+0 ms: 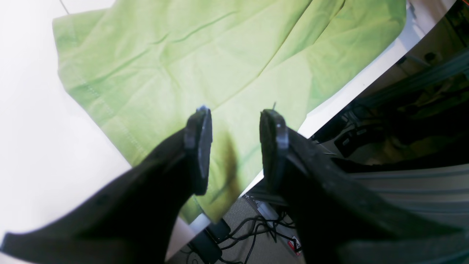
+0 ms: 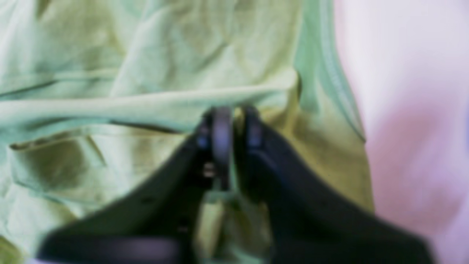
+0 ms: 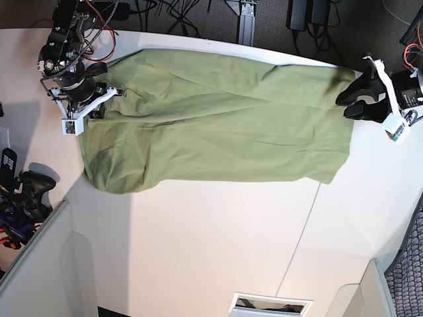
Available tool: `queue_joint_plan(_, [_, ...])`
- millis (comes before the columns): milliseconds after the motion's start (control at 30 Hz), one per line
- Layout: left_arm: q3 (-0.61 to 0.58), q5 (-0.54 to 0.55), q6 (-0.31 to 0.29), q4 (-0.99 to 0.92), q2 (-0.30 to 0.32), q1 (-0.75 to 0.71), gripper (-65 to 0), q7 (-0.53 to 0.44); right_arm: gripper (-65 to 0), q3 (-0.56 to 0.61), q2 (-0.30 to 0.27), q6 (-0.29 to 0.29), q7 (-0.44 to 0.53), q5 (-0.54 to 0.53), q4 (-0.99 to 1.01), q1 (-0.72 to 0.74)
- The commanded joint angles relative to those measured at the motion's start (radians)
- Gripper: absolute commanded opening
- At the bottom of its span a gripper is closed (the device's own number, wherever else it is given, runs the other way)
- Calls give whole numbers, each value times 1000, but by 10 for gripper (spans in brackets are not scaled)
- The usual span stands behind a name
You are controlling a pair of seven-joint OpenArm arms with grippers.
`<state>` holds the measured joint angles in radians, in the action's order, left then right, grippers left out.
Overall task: Layout the t-shirt on the table in an organized manner, then fold the t-shirt properly
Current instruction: 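Hold the flattened shirt edges with both grippers, then regrasp the shirt edge with the left gripper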
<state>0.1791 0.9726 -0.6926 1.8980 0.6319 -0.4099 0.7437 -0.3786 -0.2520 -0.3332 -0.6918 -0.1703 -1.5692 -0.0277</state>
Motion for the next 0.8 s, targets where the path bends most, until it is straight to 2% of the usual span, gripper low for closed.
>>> queue_joint_plan(0, [10,16,-6,14,16,5,-395,-37,-650,-5,-14,-4,26,-5,-15,13])
queue_joint_plan(100, [10,-6,-6,14,16,5,-395,-59,-650,-5,-14,-4,30,-5,-15,13])
queue_joint_plan(267, [10,-16,-6,14,16,1,-390,-40,-650,-5,-14,-4,29,-5,-15,13])
queue_joint_plan(400, [10,-92,-6,7,16,-23,-251,-48,-650,-5,-14,-4,32,-5,-15,2])
queue_joint_plan(433, [10,-126,-6,0,16,-22,-235,-61,-650,-5,-14,-4,32,-5,-15,2])
queue_joint_plan(533, [10,-187,-6,-35,16,-20,-233,-123,-650,-5,-14,-4,34,-6,-15,2])
queue_joint_plan(767, [10,-146,-6,-92,14,-20,-233,-130,-650,-5,-13,-4,33,-22,-15,2])
